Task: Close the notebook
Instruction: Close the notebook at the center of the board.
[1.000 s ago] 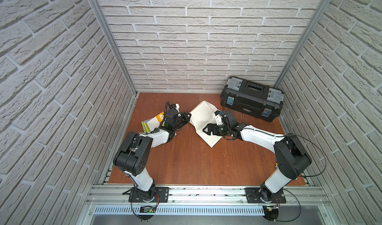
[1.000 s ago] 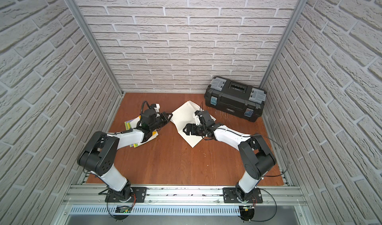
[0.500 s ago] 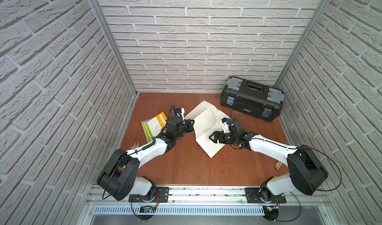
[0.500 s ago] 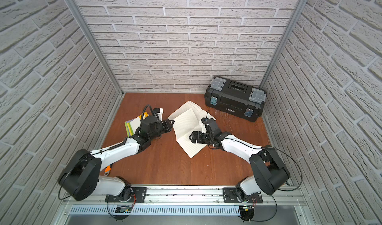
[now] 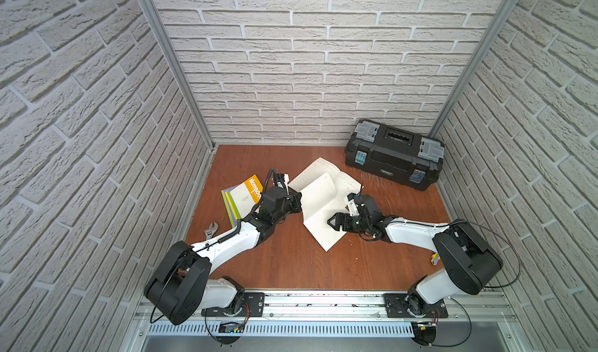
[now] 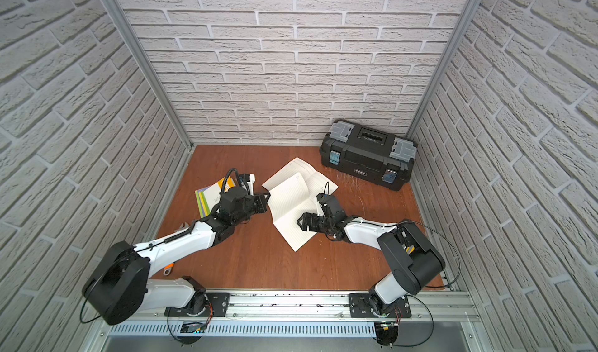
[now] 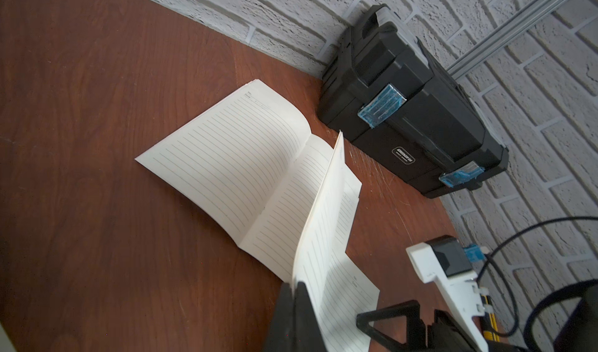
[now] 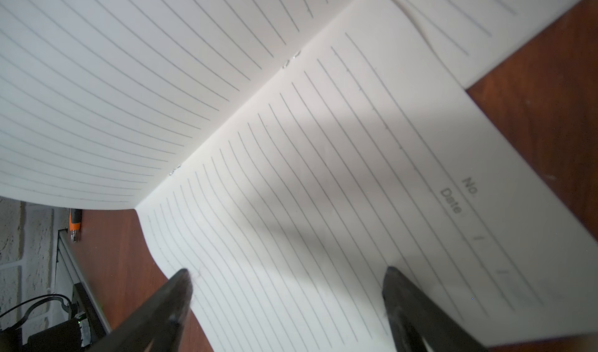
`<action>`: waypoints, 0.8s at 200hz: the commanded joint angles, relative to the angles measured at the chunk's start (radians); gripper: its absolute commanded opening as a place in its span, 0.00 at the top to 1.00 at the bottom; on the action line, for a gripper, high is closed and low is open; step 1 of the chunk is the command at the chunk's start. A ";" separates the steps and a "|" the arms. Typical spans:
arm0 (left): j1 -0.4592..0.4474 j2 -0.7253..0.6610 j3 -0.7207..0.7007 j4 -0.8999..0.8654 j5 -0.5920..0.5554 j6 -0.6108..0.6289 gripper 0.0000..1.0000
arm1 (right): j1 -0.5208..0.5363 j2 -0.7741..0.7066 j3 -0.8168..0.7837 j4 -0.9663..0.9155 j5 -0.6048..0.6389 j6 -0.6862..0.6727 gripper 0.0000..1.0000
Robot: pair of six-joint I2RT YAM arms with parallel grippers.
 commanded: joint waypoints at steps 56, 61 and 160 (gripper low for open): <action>-0.159 -0.027 -0.171 0.171 0.042 0.035 0.85 | 0.006 0.036 -0.046 -0.034 0.019 0.008 0.08; -0.167 -0.024 -0.174 0.174 0.043 0.037 0.83 | 0.005 0.036 -0.047 -0.033 0.018 0.008 0.08; -0.203 0.106 -0.135 0.199 0.096 0.063 0.69 | 0.007 -0.140 -0.129 -0.039 0.000 -0.026 0.08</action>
